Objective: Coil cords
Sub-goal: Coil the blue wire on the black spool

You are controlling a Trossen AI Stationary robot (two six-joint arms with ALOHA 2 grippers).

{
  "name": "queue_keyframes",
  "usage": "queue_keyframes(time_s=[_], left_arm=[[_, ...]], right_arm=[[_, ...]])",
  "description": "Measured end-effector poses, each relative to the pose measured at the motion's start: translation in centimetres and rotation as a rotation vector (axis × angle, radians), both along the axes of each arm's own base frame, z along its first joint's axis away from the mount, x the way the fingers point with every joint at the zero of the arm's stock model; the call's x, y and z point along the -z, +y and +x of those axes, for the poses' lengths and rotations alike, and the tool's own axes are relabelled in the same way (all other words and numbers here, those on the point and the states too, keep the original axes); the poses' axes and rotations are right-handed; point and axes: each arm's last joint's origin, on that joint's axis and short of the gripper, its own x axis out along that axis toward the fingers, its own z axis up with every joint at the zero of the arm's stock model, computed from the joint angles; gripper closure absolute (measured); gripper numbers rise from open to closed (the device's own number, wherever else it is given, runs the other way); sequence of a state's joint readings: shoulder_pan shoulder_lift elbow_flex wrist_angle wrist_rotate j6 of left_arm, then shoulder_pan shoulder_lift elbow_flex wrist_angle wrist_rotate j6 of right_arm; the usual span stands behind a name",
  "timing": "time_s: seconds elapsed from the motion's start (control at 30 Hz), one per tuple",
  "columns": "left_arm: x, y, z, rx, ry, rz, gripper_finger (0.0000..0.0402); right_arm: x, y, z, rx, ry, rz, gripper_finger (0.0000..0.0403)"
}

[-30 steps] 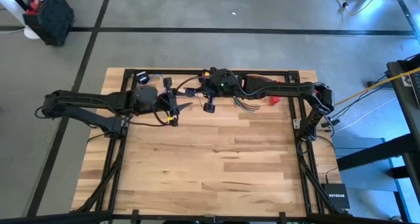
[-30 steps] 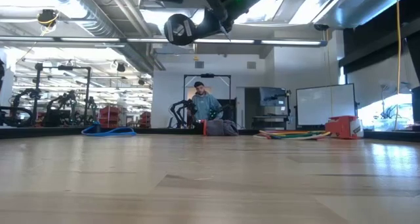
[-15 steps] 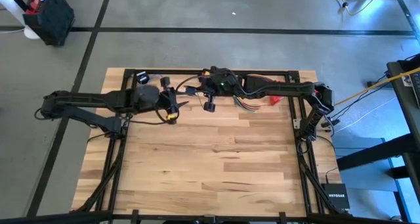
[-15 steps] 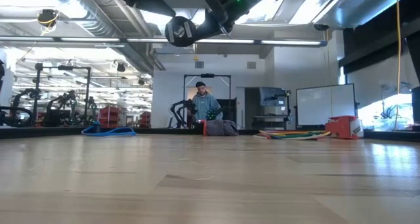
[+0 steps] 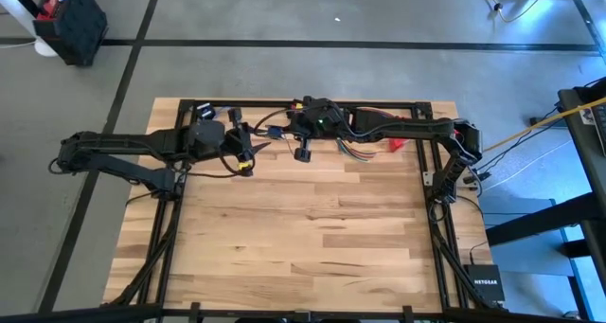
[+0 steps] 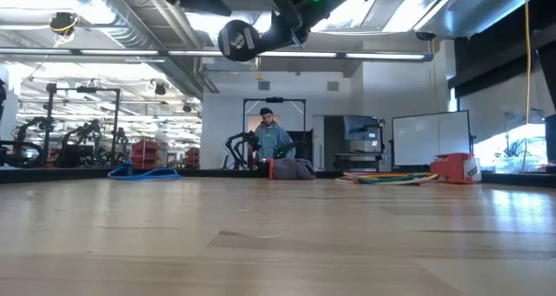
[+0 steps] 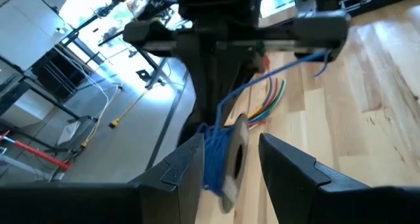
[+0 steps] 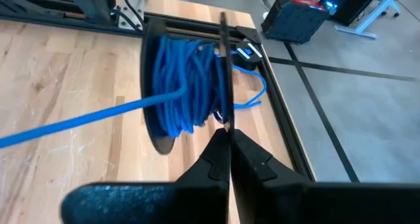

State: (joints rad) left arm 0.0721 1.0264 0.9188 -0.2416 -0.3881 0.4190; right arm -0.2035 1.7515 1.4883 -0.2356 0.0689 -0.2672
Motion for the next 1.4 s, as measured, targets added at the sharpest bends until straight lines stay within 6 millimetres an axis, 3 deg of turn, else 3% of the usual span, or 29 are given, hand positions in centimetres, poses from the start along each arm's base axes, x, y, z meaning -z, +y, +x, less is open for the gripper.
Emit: queue_keyframes(time_s=[0.33,0.43,0.6,1.0,1.17,1.3,1.4], left_arm=[[1.3,0.3,0.9,-0.013,0.083,-0.017,0.0265],[1.4,0.3,0.9,-0.004,0.086,-0.022,0.0297],[1.4,0.2,0.8,0.009,0.090,-0.030,0.0388],[1.6,0.3,0.8,-0.003,0.099,-0.055,0.0399],[1.6,0.3,0.8,-0.005,0.100,-0.059,0.0400],[1.7,0.3,0.8,-0.005,0.100,-0.061,0.0400],[1.6,0.3,0.8,-0.006,0.097,-0.061,0.0400]], right_arm=[[0.0,0.0,0.0,0.002,0.003,-0.001,0.0400],[0.0,0.0,0.0,0.000,0.002,0.000,0.0400],[0.1,0.0,0.0,-0.002,0.005,-0.001,0.0394],[-0.1,0.0,0.1,0.016,-0.014,-0.009,0.0363],[-2.2,-0.1,-1.4,0.110,0.074,-0.104,0.0334],[-5.3,0.2,-3.9,0.146,0.098,-0.128,0.0297],[-6.3,0.8,-5.8,0.119,0.128,-0.088,0.0273]])
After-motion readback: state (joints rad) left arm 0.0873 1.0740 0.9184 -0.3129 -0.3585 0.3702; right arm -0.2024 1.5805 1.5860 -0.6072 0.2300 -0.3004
